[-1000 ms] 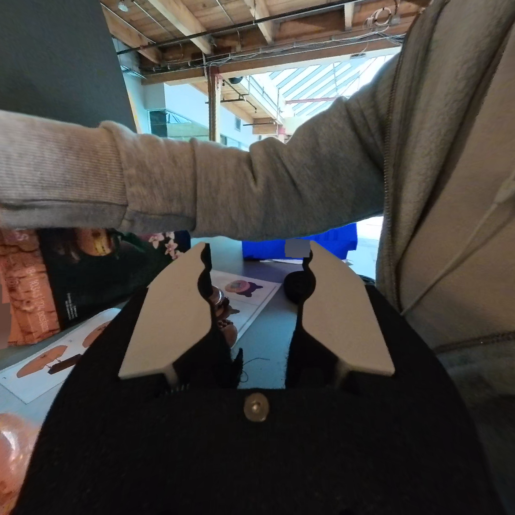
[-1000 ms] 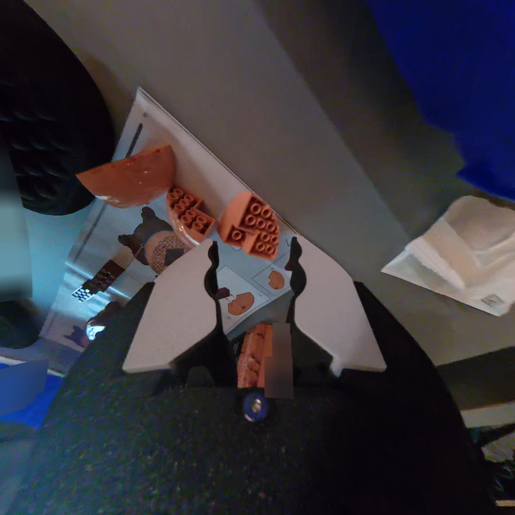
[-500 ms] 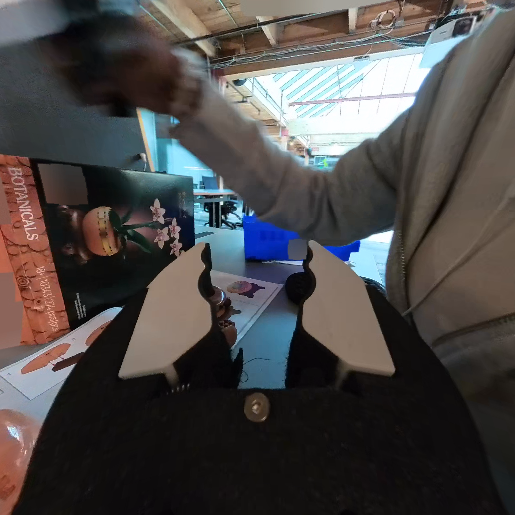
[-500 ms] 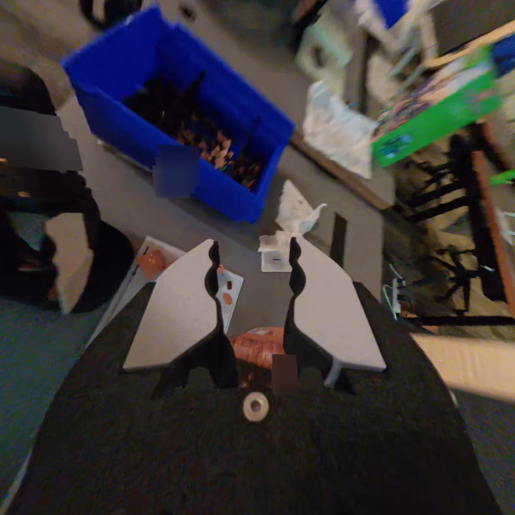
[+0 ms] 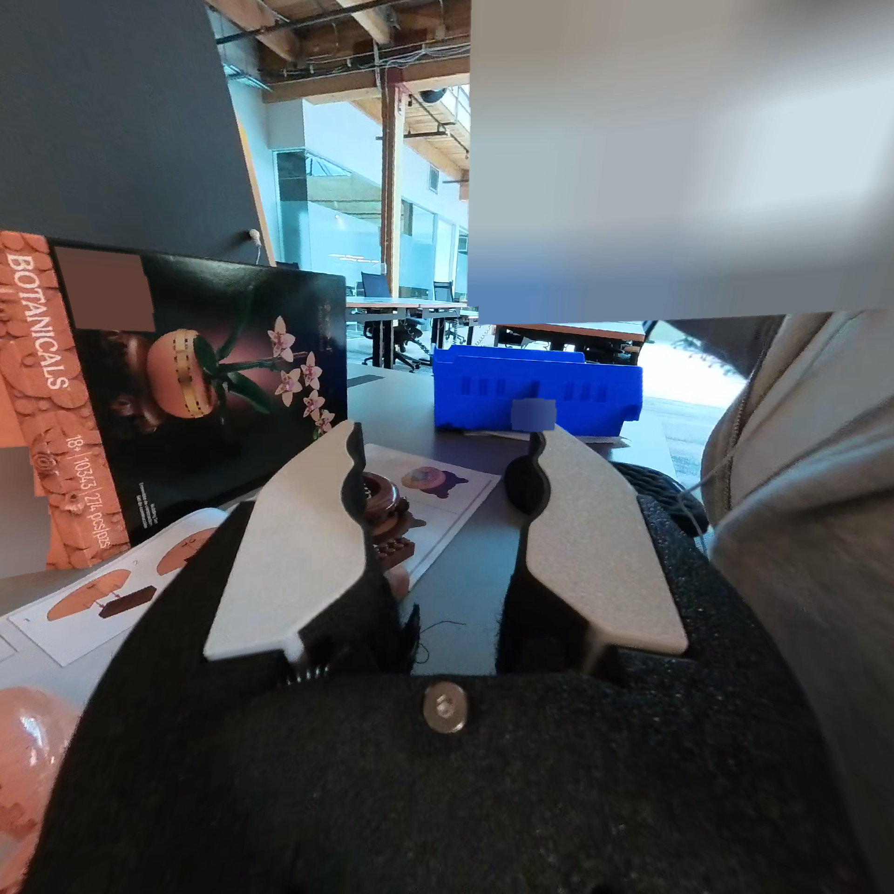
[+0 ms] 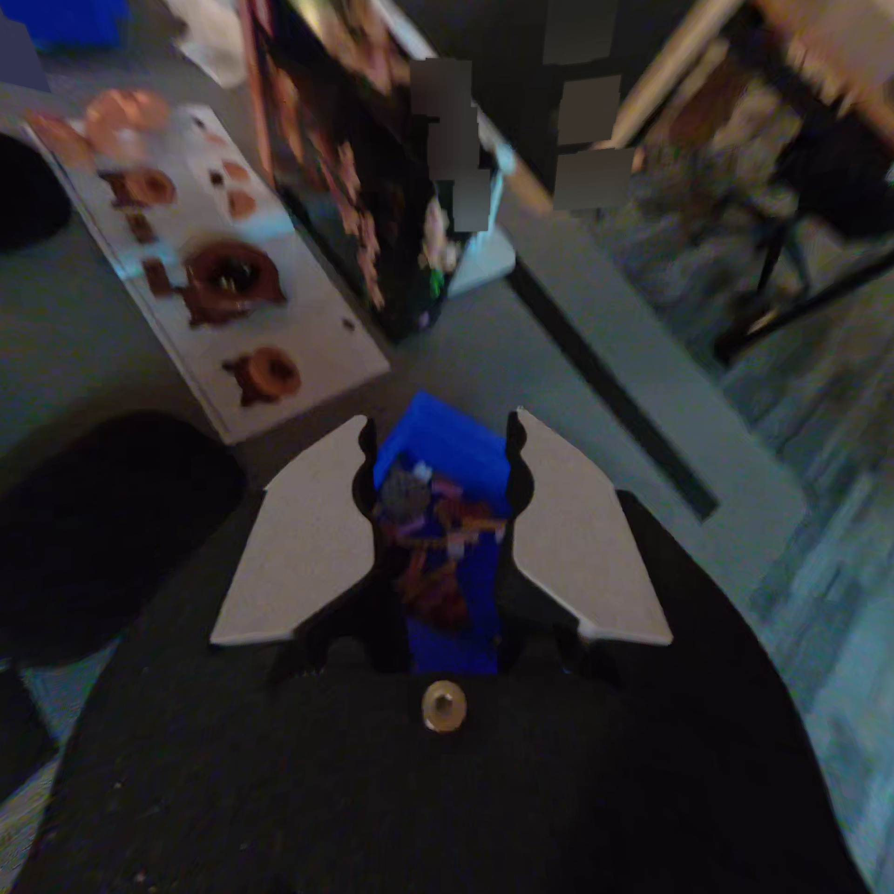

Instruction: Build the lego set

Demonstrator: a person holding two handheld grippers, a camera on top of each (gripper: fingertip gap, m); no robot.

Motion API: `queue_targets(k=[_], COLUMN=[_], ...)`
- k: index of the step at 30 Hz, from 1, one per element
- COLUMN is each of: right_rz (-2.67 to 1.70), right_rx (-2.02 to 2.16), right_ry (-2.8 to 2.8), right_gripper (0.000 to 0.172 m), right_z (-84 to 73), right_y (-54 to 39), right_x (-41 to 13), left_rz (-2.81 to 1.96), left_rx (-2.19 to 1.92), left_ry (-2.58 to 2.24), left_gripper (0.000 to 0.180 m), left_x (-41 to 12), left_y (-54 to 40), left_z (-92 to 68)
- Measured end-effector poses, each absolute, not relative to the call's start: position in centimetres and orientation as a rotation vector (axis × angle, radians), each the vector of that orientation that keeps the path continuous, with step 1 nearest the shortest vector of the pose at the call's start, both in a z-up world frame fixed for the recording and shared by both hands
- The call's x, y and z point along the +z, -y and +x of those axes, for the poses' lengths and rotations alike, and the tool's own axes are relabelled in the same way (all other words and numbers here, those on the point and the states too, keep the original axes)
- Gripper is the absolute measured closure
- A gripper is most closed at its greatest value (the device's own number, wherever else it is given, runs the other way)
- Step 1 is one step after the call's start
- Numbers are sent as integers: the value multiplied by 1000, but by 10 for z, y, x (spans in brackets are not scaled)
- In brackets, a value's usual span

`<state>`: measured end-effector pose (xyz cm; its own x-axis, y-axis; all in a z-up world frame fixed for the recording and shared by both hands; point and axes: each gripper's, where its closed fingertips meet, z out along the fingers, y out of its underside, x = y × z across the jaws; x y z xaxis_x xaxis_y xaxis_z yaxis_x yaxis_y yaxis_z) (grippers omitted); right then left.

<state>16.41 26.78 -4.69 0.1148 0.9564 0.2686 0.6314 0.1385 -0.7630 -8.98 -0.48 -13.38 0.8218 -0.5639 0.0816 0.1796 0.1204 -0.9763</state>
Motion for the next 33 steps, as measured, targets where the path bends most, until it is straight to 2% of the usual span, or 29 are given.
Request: queue_targets(k=[8, 11, 19, 22, 23, 28, 30, 33], right_rz=[-2151, -2280, -2542, -2601, -2571, -2502, -2449, -2352], right_rx=[443, 285, 94, 68, 59, 56, 90, 106], right_ry=[1864, 2036, 2336, 2336, 2323, 2287, 2226, 2100], right_gripper=[107, 105, 95, 104, 123, 126, 135, 137], right_z=[236, 240, 256, 258, 256, 255, 248, 234], right_y=[-306, -324, -316, -313, -319, -326, -328, -332], right_x=[-158, -193, -254, -259, -259, -254, -243, -213], left_rz=[-1365, -1407, -1460, -1477, -1481, -1471, -1457, -1436], left_rx=[-542, -512, -453, -460, -461, -457, -455, -450], left_ry=[-313, -332, -325, -313, -314, -319, -319, -330], left_gripper=[115, 115, 114, 114, 114, 114, 115, 115], left_x=[-134, -139, -145, -146, -147, -146, -144, -143], left_y=[2, -2, -8, -10, -10, -9, -8, -5], left_z=[-93, -90, -89, -90, -90, -90, -90, -89])
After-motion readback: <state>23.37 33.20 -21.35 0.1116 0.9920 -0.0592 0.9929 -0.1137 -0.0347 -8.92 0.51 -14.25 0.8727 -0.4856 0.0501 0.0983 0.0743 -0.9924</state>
